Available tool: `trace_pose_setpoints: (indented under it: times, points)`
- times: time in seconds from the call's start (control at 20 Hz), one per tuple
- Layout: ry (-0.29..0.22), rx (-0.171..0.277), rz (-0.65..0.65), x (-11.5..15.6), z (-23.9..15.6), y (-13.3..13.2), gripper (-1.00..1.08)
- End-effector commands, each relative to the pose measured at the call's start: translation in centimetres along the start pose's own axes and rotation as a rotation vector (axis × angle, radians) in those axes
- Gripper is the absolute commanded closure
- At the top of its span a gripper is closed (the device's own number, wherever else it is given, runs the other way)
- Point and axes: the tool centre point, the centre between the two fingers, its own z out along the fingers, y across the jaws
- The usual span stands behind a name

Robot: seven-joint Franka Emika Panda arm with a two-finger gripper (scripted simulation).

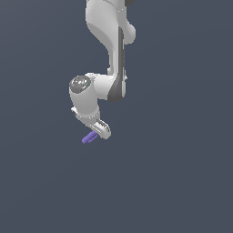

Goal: Pick up the object and move it to a goal position.

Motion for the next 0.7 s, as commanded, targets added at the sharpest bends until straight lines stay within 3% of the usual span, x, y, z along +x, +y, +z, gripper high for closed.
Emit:
trace_pose_setpoints:
  times: [0.0, 0.65]
  points:
    - [0.005, -0.005, 0.055, 0.6, 0.5, 1.0, -0.92]
    - [0.011, -0.011, 0.12, 1.2, 1.7, 2.4, -0.92]
